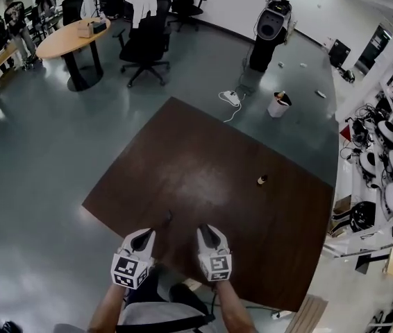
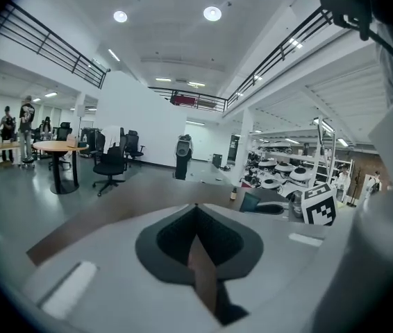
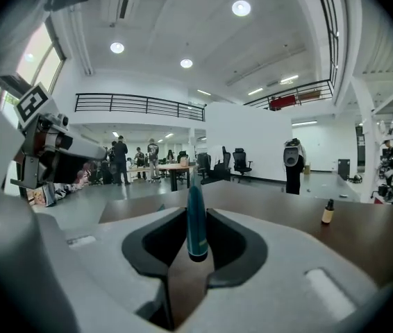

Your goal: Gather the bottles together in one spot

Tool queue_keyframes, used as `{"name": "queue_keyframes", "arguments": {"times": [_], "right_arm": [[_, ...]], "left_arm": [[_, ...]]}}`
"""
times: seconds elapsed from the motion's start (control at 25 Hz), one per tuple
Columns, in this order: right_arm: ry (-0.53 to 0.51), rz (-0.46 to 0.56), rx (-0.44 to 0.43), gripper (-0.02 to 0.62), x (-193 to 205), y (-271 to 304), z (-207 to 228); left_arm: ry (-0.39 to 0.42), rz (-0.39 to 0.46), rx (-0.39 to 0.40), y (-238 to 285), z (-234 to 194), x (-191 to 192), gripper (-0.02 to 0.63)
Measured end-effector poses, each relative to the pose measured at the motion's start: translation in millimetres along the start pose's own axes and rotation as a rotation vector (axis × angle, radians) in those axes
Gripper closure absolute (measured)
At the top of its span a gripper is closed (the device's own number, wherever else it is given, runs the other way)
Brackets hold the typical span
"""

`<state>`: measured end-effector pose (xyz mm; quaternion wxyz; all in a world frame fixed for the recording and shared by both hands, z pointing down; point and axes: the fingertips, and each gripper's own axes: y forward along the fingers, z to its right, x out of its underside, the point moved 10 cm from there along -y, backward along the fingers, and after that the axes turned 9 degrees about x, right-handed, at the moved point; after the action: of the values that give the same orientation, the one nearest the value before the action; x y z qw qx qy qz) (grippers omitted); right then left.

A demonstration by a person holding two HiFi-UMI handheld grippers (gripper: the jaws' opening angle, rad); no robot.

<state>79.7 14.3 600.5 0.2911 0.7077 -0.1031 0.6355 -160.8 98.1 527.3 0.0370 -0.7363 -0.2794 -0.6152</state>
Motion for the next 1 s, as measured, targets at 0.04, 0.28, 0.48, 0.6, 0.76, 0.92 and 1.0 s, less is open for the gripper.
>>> {"name": "queue_keyframes", "arguments": {"times": [0.04, 0.28, 0.48, 0.6, 0.76, 0.92, 1.0], "right_arm": [[-0.004, -0.005, -0.016, 0.508, 2, 4, -5], [-0.012, -0.025, -0.073, 0.508, 17, 22, -23], [-0.034, -0.046, -0.110, 0.508, 24, 35, -37], [-0.043, -0.058, -0.134, 0.508, 31, 40, -42], [-0.051, -0.066, -0.148, 0.508, 40, 49, -46], [-0.056, -0.057, -0.164, 0.508, 44, 58, -48], [-0.058, -0.055, -0.174, 0.508, 48, 61, -48]], "left_arm": [[-0.003, 0.000, -0.007, -2, -3, 1, 0.604], [-0.015, -0.005, -0.034, -10, -14, 9, 0.604], [-0.016, -0.010, -0.044, -17, -25, 11, 0.604], [-0.021, -0.009, -0.055, -18, -30, 13, 0.604], [-0.023, -0.010, -0.067, -21, -36, 19, 0.604], [-0.023, -0.010, -0.082, -21, -41, 25, 0.604], [-0.028, -0.009, -0.088, -21, -42, 29, 0.604]]}}
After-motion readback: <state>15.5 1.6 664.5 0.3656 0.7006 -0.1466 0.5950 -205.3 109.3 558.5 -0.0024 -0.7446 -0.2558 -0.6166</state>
